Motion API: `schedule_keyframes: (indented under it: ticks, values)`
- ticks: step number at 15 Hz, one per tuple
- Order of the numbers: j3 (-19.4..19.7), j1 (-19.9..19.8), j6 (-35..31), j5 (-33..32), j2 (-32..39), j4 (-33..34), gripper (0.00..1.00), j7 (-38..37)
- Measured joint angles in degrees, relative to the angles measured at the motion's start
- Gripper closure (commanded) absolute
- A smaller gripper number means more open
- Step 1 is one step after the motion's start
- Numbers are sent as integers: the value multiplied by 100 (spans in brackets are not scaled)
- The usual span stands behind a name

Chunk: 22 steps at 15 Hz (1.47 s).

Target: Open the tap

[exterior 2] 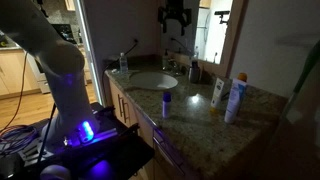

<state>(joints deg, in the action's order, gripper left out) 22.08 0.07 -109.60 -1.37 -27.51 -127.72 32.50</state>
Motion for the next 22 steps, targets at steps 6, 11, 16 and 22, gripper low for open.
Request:
schedule_keyframes:
  ticks: [6,11,16,22]
  values:
    - [-401,461,0,865,323,-40,0,438]
    - [-1248,792,-191,1087,1502,449,0,-7]
    - [-1402,676,-194,962,1775,588,0,-261]
    - [-2189,685,-1371,851,2841,660,0,-2681]
